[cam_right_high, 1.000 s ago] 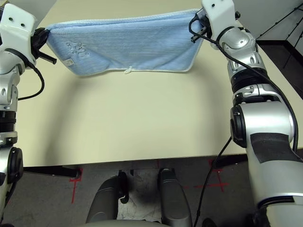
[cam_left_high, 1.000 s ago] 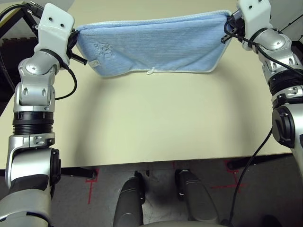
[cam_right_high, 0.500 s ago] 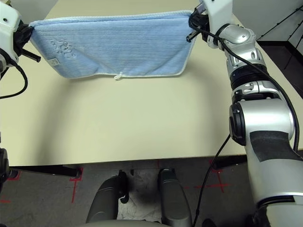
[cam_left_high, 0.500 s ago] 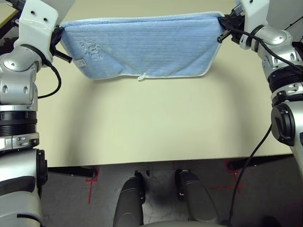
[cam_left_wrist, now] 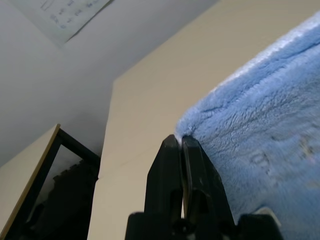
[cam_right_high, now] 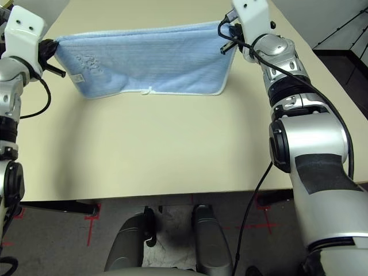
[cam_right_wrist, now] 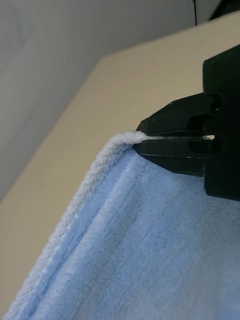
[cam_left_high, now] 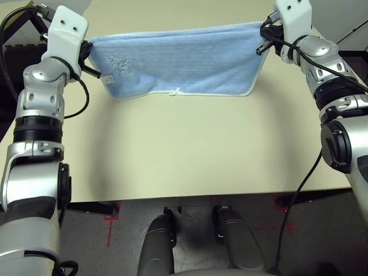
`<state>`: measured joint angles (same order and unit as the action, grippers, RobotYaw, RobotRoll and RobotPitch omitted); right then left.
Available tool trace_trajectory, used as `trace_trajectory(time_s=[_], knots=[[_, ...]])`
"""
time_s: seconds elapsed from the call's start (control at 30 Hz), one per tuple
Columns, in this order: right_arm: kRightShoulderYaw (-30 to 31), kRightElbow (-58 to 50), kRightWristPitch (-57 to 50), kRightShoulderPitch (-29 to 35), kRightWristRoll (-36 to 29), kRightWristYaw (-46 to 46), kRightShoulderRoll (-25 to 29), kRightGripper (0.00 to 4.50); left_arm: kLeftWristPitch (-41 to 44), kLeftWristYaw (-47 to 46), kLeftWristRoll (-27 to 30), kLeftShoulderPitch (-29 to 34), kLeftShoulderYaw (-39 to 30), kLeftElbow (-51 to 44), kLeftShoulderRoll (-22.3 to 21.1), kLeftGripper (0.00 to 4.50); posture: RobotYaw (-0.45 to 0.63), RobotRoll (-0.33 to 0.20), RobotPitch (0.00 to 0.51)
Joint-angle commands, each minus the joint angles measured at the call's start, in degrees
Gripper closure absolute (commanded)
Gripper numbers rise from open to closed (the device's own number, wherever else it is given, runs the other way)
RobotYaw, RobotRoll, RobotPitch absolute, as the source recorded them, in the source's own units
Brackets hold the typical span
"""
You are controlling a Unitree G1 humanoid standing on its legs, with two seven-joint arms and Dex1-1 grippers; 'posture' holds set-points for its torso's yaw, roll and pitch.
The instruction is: Fold the towel and set it aside.
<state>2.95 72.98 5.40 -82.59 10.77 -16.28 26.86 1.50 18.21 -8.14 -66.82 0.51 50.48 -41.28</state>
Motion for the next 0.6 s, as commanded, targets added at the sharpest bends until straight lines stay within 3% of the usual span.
trace_trajectory(time_s=[0.03,0.17,0.3,0.43,0.6], knots=[[-0.18,1.84,3.56,-2.33,2.36,9.21,2.63,4.5,-6.43,-11.0,-4.2,-4.95,-0.27,6.25,-2.19,4.46,-0.14,0.0,0.178],[0.07,1.97,7.07,-0.95,3.0,10.01,3.23,4.5,-9.27,-13.76,-5.84,-3.25,0.26,6.0,-3.17,4.46,-0.14,0.0,0.183],[-0.35,1.53,7.49,2.84,1.79,3.59,2.83,4.5,-5.86,-10.34,-5.28,5.35,-0.25,0.14,-3.14,4.46,-0.13,0.0,0.187],[-1.18,-0.3,4.78,6.24,-0.95,-7.92,2.84,4.5,5.17,0.22,-1.37,15.87,-1.23,-12.37,-2.77,4.46,-0.13,0.0,0.191],[-3.43,-3.63,-5.49,7.04,-6.31,-23.7,3.56,4.5,24.89,16.13,5.99,22.26,-1.62,-27.52,-4.43,4.46,-0.14,0.0,0.191]])
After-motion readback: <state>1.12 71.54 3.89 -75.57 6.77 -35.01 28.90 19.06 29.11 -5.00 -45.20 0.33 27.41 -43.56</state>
